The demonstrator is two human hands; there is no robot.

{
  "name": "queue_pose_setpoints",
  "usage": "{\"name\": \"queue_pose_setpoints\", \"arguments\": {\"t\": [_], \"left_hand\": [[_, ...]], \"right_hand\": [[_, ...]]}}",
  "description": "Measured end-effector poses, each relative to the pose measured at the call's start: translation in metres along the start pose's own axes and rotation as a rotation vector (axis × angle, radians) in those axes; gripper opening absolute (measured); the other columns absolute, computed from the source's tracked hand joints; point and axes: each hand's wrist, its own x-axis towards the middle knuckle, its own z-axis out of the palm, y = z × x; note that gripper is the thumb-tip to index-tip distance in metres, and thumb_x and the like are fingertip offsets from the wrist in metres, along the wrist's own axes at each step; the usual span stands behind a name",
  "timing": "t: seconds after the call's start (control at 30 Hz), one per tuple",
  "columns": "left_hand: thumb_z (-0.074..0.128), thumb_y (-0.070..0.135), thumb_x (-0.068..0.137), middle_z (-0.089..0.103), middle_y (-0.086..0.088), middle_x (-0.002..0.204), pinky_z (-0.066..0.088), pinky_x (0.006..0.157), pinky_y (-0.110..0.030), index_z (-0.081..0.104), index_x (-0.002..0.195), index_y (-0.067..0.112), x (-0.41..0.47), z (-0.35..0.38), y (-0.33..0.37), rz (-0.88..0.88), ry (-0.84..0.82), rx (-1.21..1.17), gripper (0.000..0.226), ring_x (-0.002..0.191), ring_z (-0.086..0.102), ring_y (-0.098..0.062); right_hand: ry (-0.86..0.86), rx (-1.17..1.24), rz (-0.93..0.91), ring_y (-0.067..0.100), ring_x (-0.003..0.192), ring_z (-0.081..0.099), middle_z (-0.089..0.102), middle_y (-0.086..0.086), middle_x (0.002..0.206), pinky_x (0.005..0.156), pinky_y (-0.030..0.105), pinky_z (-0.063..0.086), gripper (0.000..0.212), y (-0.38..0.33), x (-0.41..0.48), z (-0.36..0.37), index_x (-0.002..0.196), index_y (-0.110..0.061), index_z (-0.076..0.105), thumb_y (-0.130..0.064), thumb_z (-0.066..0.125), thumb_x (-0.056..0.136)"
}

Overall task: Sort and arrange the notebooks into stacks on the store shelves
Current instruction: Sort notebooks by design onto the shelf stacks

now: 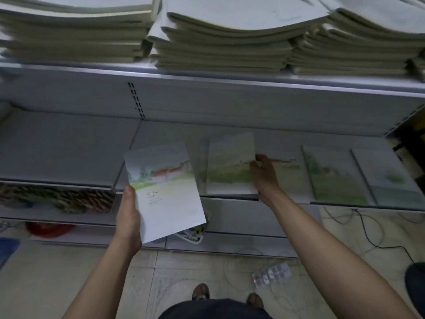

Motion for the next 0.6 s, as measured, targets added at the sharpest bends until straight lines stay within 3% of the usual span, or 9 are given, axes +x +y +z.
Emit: {"name": "queue_pose_setpoints", "arguments": {"t": [0.13,0.23,0.33,0.4,0.47,0.5,0.6], "left_hand": [[0.06,0.093,0.063,0.066,-0.006,0.138,0.044,0.109,-0.062,0.053,0.147,0.027,0.006,0.0,0.0,-0.034,-0.059,-0.008,0.107,0.126,0.063,-0.033],[0.036,0.069,0.1,0.07,-0.007,0.128,0.047,0.107,-0.054,0.056,0.143,0.021,0.0,0.008,0.009,-0.029,-0.077,-0.021,0.067,0.118,0.066,-0.031],[0.03,0.063,0.105,0.066,-0.009,0.137,0.043,0.111,-0.061,0.051,0.149,0.022,0.0,0.014,0.007,-0.067,-0.072,0.008,0.064,0.126,0.063,-0.033],[0.029,0.063,0.104,0.068,-0.01,0.134,0.045,0.108,-0.062,0.053,0.147,0.021,0.001,0.017,0.006,-0.074,-0.102,0.026,0.064,0.122,0.065,-0.034],[0.032,0.065,0.102,0.068,-0.009,0.132,0.047,0.106,-0.06,0.055,0.145,0.021,-0.001,0.023,0.004,-0.075,-0.123,0.021,0.065,0.12,0.065,-0.033],[0.036,0.068,0.098,0.066,-0.009,0.137,0.046,0.108,-0.061,0.053,0.147,0.022,-0.002,0.027,0.003,-0.07,-0.143,0.026,0.069,0.124,0.063,-0.034],[0.041,0.071,0.095,0.065,-0.009,0.139,0.047,0.105,-0.064,0.05,0.149,0.025,-0.012,0.045,-0.003,-0.031,-0.21,0.041,0.071,0.124,0.064,-0.034]], "right_hand": [[0.094,-0.366,-0.057,0.025,0.101,0.062,0.067,0.01,0.115,0.073,0.022,0.035,0.023,-0.002,0.01,0.015,0.118,-0.008,0.064,-0.018,0.054,0.1],[0.168,-0.5,-0.06,0.029,0.097,0.066,0.071,0.01,0.104,0.066,0.025,0.036,0.021,0.0,0.008,0.021,0.106,-0.009,0.069,-0.023,0.056,0.097],[0.151,-0.574,-0.097,0.03,0.098,0.067,0.071,0.011,0.102,0.065,0.029,0.037,0.023,0.002,0.006,0.021,0.104,-0.009,0.069,-0.026,0.055,0.098],[0.096,-0.6,-0.148,0.031,0.115,0.061,0.068,0.013,0.121,0.084,0.031,0.046,0.035,0.003,0.001,0.019,0.125,-0.007,0.066,-0.03,0.056,0.101],[0.074,-0.606,-0.226,0.03,0.126,0.053,0.061,0.014,0.133,0.104,0.034,0.041,0.042,0.002,-0.008,0.014,0.137,-0.01,0.059,-0.034,0.053,0.102],[0.084,-0.553,-0.268,0.027,0.121,0.055,0.06,0.012,0.13,0.102,0.034,0.042,0.039,-0.001,-0.016,0.011,0.135,-0.013,0.06,-0.034,0.053,0.102],[0.011,-0.24,-0.274,0.004,0.081,0.061,0.065,-0.004,0.098,0.074,0.026,0.043,0.014,-0.012,-0.053,0.004,0.108,-0.023,0.065,-0.031,0.056,0.1]]}}
